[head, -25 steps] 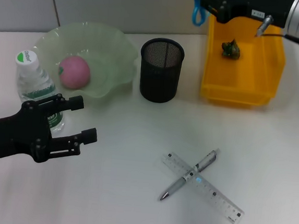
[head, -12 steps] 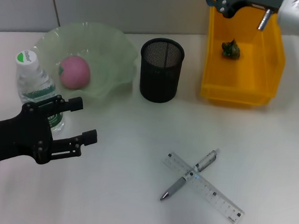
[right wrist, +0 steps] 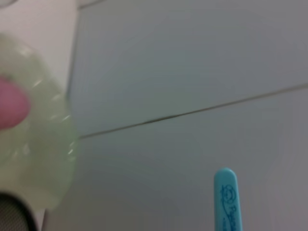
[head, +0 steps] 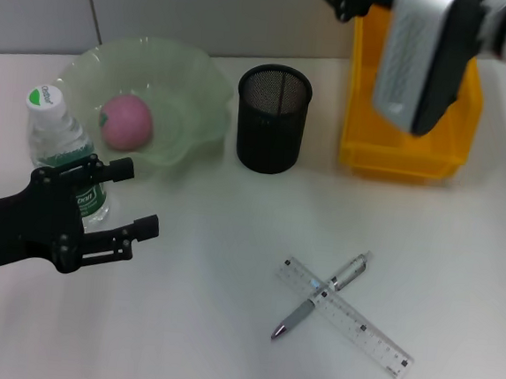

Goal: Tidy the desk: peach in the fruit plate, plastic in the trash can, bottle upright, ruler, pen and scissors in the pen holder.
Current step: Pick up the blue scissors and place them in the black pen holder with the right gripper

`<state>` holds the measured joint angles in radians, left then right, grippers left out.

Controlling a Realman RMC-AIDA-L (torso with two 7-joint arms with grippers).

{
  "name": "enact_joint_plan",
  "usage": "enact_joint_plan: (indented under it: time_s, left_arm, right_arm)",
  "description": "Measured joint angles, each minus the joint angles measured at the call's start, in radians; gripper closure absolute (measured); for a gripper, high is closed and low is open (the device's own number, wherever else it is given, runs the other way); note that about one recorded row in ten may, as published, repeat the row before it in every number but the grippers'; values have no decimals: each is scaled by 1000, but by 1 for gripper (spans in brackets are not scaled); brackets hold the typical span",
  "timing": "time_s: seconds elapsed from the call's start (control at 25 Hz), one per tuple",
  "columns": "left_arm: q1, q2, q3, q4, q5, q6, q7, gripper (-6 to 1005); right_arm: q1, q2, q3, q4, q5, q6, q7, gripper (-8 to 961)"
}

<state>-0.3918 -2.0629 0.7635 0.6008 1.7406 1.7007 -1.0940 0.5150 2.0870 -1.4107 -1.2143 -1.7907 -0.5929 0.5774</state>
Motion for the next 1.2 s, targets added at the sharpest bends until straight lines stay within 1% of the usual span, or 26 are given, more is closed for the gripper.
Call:
enact_joint_plan:
  time_s: [0.24, 0.36, 0.48, 0.64, 0.84, 0.96, 1.08, 1.2]
  left_arm:
    - [4, -3, 4, -4, 10, -1, 45, 153]
    - [6, -5, 5, -12, 12, -2, 69, 153]
    - [3, -5, 5, -35, 11, -26, 110, 153]
    - [-1, -6, 5, -46, 11, -54, 131, 153]
    - [-2, -7, 0, -67, 5, -62, 165, 153]
    - [-2, -7, -2, -68, 4, -63, 171, 153]
    - [1, -8, -2, -77, 0, -63, 189, 153]
    - [1, -8, -3, -107, -17, -64, 230, 153]
  right_arm:
    - [-30, 0, -211, 31, 0, 234, -209, 736]
    - [-47, -1, -302, 53, -4, 364, -354, 736]
    - [-60, -3, -352, 59, -7, 451, -475, 736]
    - [-68, -4, -404, 64, -26, 538, -584, 736]
    - [-79, -4, -504, 103, -174, 663, -593, 736]
    - [-79, -4, -566, 150, -218, 729, -593, 736]
    - [-75, -5, -600, 176, -247, 769, -593, 736]
    - [-74, -5, -616, 178, -273, 780, -593, 736]
